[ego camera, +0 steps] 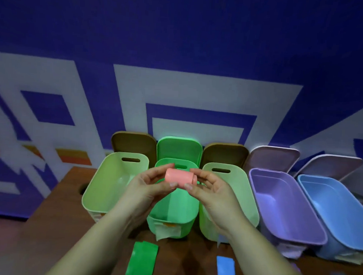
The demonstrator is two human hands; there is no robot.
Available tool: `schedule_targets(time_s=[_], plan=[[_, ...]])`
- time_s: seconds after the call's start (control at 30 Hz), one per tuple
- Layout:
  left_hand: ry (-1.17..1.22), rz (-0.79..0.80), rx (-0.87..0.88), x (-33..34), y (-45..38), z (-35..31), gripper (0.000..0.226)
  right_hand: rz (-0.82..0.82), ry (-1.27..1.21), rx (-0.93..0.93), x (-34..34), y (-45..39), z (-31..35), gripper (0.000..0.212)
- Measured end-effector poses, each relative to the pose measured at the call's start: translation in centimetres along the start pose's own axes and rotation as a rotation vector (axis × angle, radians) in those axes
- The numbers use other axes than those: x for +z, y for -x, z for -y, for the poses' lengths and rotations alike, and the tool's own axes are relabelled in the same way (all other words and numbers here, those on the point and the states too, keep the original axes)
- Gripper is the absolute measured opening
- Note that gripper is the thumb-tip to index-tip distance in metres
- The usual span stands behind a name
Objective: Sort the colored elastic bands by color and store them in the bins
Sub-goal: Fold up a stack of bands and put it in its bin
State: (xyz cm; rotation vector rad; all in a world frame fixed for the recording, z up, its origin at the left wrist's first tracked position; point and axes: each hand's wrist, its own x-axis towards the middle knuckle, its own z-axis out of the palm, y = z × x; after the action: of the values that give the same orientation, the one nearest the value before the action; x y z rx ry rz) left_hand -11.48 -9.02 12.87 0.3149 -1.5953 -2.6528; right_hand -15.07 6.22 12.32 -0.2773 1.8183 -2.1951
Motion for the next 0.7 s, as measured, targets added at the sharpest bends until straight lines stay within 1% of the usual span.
schedule_targets(time_s=[0.1,0.23,0.4,0.5,0.7], plan=[[-0.011,-0.027,-0.028,-2.4,-0.2,-1.7,0.043,0.005,0.015,0.016,2.8,-1.2,-0.3,0.032],[0.07,-0.088,-0.073,-6.5,-0.7,-3.1,0.044,0.014,0.05,0.04,6.7,-3.0,-1.7,0.033],[0.101,-0.156,-0.105,-11.5,-2.1,-3.9,0.033,0.015,0.084,0.083,11.1,-5.4,-3.7,0.033],[0.09,-0.182,-0.107,-14.1,-3.5,-4.2,0.031,0.004,0.129,0.106,13.0,-7.2,-4.9,0.033],[0.118,-0.24,-0.109,-18.2,-7.3,-4.0,0.037,-0.027,0.211,0.142,16.2,-11.6,-7.4,0.035]])
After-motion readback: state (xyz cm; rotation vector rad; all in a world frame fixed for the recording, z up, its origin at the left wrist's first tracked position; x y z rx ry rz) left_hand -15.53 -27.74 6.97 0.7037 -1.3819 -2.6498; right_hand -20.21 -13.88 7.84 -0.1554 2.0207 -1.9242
